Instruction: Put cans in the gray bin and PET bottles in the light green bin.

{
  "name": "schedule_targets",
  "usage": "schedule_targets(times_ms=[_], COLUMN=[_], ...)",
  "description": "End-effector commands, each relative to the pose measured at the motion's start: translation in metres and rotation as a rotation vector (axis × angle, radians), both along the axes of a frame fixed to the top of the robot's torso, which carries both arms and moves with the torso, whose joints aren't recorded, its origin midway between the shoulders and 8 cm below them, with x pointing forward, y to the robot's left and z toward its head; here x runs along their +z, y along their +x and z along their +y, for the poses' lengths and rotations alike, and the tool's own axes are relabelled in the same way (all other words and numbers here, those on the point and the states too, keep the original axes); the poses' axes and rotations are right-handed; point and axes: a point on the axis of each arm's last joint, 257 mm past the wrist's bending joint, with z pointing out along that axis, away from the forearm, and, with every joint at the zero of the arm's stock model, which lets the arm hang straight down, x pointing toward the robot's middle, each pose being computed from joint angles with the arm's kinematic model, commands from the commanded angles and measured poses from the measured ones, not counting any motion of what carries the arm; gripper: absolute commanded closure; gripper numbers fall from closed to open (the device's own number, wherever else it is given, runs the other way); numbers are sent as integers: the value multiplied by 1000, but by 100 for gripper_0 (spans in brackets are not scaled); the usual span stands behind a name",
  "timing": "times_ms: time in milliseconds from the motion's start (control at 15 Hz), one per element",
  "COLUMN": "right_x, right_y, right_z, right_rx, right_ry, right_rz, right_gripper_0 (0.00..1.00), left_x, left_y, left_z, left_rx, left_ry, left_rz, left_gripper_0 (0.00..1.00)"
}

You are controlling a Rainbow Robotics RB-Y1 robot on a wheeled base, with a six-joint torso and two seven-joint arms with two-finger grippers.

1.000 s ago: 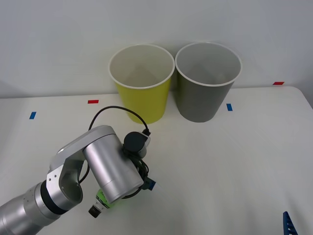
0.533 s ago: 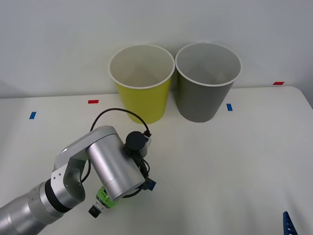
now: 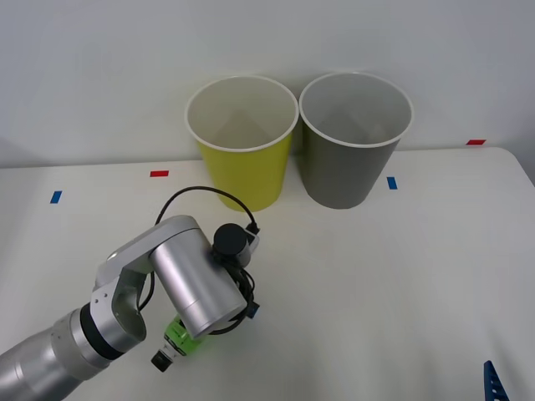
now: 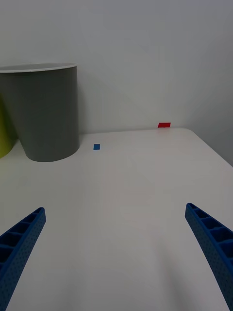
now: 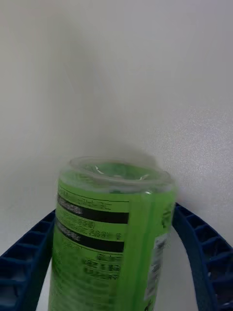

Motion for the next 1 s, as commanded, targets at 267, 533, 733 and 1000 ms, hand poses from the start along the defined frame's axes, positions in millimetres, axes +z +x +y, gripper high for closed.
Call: schedule_targets(times_ms=[267,533,733,1000], right_x=[0,0,0,0], right_y=[0,0,0,0], right_z=[0,0,0,0], right_rx=[0,0,0,0], right_ry=[0,0,0,0], right_rz=[0,0,0,0], right_gripper_0=[0,0,0,0], left_x=[8,25,49,83], left_y=[-3,-5,-2,16], left_z=[0,4,4,6], left_rx=[-14,-31,-63,-166], left_ry=[-16,-36,-51,-116], left_rz=[-10,-44,-109,-248], left_gripper_0=[100,100,100,100])
